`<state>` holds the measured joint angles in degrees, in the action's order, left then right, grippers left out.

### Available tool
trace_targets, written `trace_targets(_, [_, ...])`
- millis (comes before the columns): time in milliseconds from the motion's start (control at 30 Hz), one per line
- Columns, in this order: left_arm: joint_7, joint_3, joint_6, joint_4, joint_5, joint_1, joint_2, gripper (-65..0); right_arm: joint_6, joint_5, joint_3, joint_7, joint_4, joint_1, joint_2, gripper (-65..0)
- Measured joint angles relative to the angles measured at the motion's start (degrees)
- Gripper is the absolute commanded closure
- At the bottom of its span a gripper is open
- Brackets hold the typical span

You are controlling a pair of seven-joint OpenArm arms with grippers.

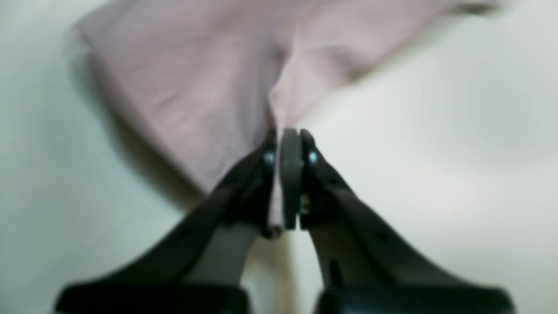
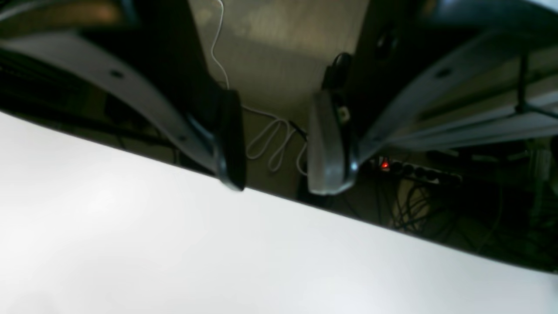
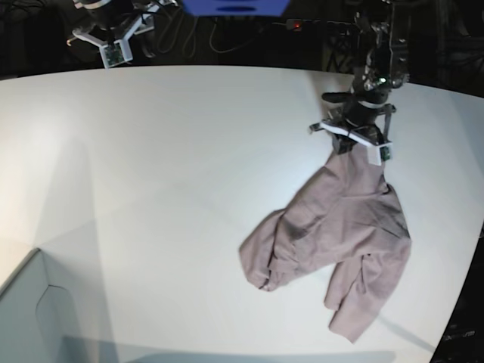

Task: Layout the t-shirt on the table in an organized manner, then fold the t-shirt properly
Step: 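Move the left gripper down to the pink t-shirt's shoulder edge, then grasp the t-shirt with the left gripper and drag it across the table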

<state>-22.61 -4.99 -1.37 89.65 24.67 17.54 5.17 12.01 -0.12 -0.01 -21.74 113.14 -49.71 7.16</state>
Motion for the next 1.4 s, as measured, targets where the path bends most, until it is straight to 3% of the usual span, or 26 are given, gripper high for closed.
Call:
trace_targets(133, [0.5, 10.2, 0.4, 12.1, -0.1, 1.3, -0.5, -0.2, 0.2, 0.0, 2.0, -4.6, -0.2, 1.8, 0.0, -24.0])
trace_targets(267, [-0.2, 21.3, 1.1, 16.5, 0.1, 0.1, -0.5, -0.2, 0.2, 0.1, 5.8, -5.6, -0.2, 3.1, 0.0, -24.0])
trace_targets(533, [0.1, 37.4, 0.7, 12.2, -3.2, -8.0, -0.1, -0.2, 0.2, 0.1, 13.8, -6.4, -0.2, 3.5, -0.2, -24.0])
trace_targets(733, [-0.3, 47.8, 1.1, 4.6, -4.0, -18.3, -0.7, -0.7, 0.2, 0.2, 14.8, -6.5, -0.2, 3.5, -0.2, -24.0])
trace_targets(800, [-0.1, 49.7, 0.5, 3.8, -4.2, -20.9, -0.3, -4.2, 0.2, 0.1, 14.8, -6.6, -0.2, 3.5, -0.2, -24.0])
trace_targets(900, [0.1, 52.6, 0.5, 3.9, -4.2, -22.7, -0.2, -20.2, 0.2, 0.2, 14.8, -6.5, -0.2, 3.5, -0.2, -24.0])
trace_targets(1000, [-0.5, 53.8, 1.1, 4.2, -3.8, -22.3, -0.1, -38.6, 0.2, 0.2, 14.9, -6.4, -0.2, 3.5, -0.2, -24.0])
trace_targets(1067, [-0.3, 53.9, 1.1, 4.3, -3.8, -22.2, -0.1, -43.2, 0.2, 0.2, 14.8, -6.8, -0.2, 4.0, -0.2, -24.0])
trace_targets(1167, [0.1, 52.8, 1.1, 5.4, -3.9, -22.2, 0.7, -43.5, 0.2, 0.2, 14.6, -6.1, -0.2, 4.5, -0.2, -24.0])
trace_targets(1233, [0.1, 50.0, 1.9, 7.5, -3.6, -21.8, 3.6, -43.5, 0.2, 0.2, 14.4, -6.7, -0.2, 4.8, -0.2, -24.0])
trace_targets(1400, [0.6, 28.0, 0.9, 10.8, -4.0, -14.5, 9.8, -43.5, 0.2, 0.4, 14.4, -6.2, -0.2, 6.4, -0.2, -24.0])
